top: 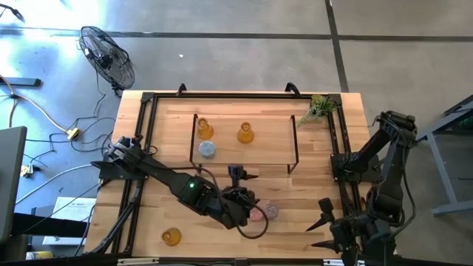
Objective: Pick & Place candle stick holders
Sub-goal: Put the pink scented candle on the shelf aligned with the other scented candle
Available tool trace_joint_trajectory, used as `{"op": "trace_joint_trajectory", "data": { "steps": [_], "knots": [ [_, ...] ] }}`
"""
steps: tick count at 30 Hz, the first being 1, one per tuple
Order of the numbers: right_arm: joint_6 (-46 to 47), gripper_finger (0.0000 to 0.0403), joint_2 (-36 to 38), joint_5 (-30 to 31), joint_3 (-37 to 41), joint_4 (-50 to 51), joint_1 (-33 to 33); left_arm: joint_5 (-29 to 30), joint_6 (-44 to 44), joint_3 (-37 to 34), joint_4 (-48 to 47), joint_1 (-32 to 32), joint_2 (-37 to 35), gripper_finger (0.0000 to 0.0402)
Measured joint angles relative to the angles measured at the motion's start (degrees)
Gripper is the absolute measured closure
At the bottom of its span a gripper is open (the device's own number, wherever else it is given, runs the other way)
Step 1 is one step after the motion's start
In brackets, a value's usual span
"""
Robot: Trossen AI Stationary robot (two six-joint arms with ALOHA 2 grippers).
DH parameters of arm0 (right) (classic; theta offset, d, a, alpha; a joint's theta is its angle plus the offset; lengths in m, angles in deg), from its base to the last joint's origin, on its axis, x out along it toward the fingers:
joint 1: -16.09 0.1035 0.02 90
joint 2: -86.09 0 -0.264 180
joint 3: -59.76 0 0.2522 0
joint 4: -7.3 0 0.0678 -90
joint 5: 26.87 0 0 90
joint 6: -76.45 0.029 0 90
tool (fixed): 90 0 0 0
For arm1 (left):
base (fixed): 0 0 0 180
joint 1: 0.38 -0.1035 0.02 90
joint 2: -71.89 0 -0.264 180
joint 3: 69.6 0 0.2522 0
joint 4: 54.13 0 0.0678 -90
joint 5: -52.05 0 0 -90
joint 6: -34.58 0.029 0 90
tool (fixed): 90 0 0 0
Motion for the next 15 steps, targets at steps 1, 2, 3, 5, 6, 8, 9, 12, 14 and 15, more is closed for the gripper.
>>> {"op": "trace_joint_trajectory", "data": {
  "steps": [1, 2, 3, 5, 6, 8, 9, 12, 14, 15],
  "knots": [
    [0.0, 0.0208, -0.3, 0.0, 0.0, 0.0, 0.0, 0.0, 0.0, 0.0, 0.1, 0.0, 0.0, 0.0036],
    [0.0, 0.0208, -0.5, 0.0, 0.0, 0.0, 0.0, 0.0, 0.0, 0.0, 0.0, 0.0, 0.0, 0.0032],
    [0.0, 0.0208, -0.7, 0.0, 0.0, 0.0, 0.0, -0.2, 0.0, 0.0, 0.0, 0.0, 0.0, 0.0030],
    [0.0, 0.0208, -0.9, 0.0, 0.0, 0.0, 0.0, -1.6, -0.3, 0.0, 0.0, 0.0, 0.0, 0.0026],
    [0.0, 0.0208, -1.0, 0.0, 0.0, 0.0, 0.0, -3.6, -0.3, 0.0, -0.1, 0.0, 0.0, 0.0024],
    [0.1, 0.0208, -1.0, -0.2, 0.0, 0.0, 0.0, -9.2, -0.1, 0.0, -0.5, -0.1, 0.0, 0.0023],
    [0.1, 0.0208, -1.0, -0.2, 0.0, -0.1, 0.0, -12.1, -0.1, 0.0, -0.5, -0.1, 0.0, 0.0023],
    [0.1, 0.0208, -1.0, -0.2, 0.0, -0.1, 0.0, -19.3, 0.0, 0.0, -0.4, 0.0, 0.0, 0.0023],
    [0.2, 0.0208, -1.0, -0.1, 0.0, -0.1, 0.0, -23.6, -0.1, 0.0, -0.6, 0.0, 0.0, 0.0023],
    [0.4, 0.0208, -1.0, 0.0, 0.0, -0.1, 0.0, -25.2, -0.2, 0.0, -0.7, 0.0, 0.0, 0.0023]
  ]
}}
